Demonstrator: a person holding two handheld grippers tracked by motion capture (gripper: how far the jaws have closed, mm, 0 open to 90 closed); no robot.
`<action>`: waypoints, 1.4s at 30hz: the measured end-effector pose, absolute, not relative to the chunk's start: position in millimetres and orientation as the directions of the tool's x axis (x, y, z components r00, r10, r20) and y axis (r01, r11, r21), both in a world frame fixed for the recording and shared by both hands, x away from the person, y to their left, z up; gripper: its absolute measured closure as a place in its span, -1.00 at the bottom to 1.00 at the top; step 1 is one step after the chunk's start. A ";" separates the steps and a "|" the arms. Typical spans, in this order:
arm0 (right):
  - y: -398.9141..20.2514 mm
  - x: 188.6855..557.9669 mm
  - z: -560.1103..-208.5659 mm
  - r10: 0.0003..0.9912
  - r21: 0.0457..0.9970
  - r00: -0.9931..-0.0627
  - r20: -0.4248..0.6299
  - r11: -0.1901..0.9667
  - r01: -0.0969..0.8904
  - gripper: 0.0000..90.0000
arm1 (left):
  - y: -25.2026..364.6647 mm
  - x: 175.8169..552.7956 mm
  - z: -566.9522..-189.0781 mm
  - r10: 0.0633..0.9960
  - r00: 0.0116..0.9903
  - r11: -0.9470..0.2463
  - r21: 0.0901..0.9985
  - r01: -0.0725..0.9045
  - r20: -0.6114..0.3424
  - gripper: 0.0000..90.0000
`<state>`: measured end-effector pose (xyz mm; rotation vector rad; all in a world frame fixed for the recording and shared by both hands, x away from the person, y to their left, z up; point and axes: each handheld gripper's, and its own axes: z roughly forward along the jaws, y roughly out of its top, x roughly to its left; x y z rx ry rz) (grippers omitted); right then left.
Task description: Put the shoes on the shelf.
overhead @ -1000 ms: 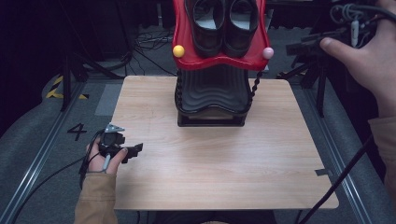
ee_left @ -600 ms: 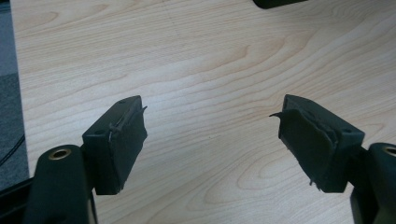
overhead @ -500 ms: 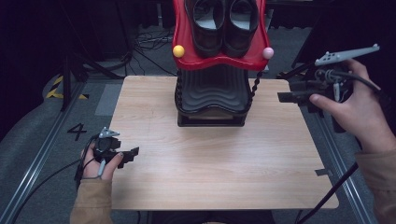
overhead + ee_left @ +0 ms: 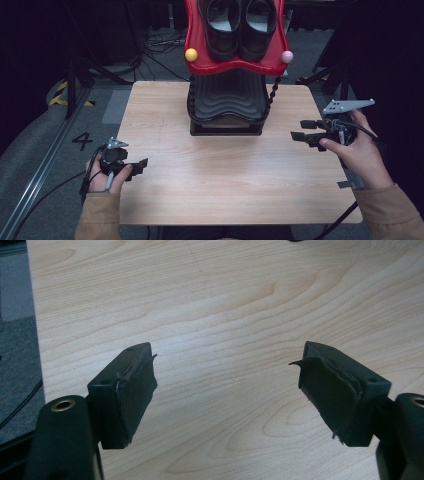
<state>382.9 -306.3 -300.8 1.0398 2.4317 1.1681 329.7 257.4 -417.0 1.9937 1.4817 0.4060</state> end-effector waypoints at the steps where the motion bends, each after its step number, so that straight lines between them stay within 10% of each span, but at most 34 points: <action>1: -308.0 382.3 -306.7 0.697 0.765 -0.712 0.086 0.411 0.495 -0.09 | 258.1 329.1 -416.1 0.939 0.325 -0.180 0.637 0.749 -0.117 -0.48; 42: -294.7 399.5 -460.0 0.737 0.547 -0.667 0.109 0.516 0.659 -0.12 | 249.6 335.8 -430.7 0.927 0.356 -0.221 0.591 0.776 -0.121 -0.49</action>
